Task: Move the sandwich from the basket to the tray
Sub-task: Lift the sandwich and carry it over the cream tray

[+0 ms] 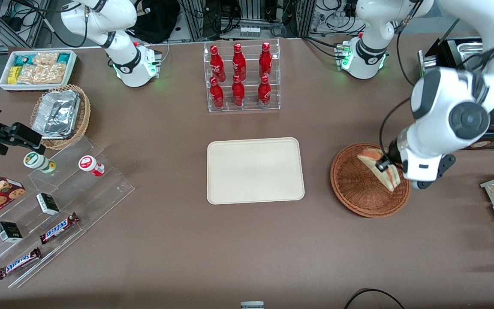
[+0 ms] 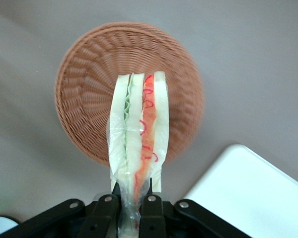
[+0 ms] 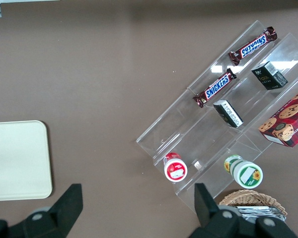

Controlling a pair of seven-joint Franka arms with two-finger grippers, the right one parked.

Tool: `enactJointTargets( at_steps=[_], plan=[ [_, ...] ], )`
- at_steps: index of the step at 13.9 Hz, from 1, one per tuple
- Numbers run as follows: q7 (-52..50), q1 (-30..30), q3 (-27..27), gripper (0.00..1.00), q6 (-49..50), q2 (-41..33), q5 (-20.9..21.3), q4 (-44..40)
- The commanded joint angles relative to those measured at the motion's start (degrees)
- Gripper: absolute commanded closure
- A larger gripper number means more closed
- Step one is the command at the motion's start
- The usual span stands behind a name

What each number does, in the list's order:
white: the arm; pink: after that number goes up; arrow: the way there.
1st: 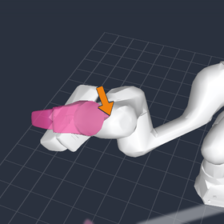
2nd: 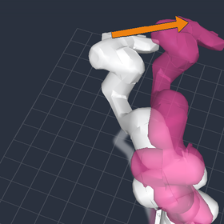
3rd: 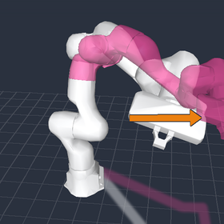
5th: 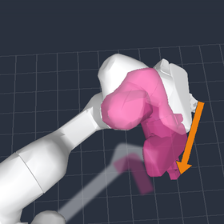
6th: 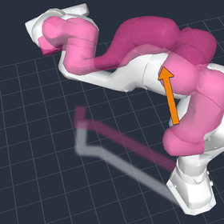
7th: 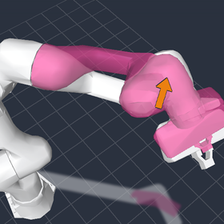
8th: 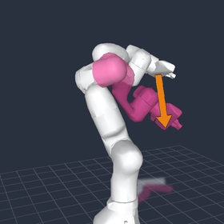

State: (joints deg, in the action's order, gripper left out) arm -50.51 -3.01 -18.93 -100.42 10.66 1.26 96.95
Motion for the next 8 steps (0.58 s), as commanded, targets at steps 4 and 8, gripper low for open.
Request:
enactJointTargets(
  at_steps=[4,8],
  plan=[
    [-4.33,8.25,-8.84,0.92,1.99,6.64,3.65,-6.69],
    [-3.81,16.79,-8.75,0.93,-3.37,15.24,3.93,-9.23]
  ],
)
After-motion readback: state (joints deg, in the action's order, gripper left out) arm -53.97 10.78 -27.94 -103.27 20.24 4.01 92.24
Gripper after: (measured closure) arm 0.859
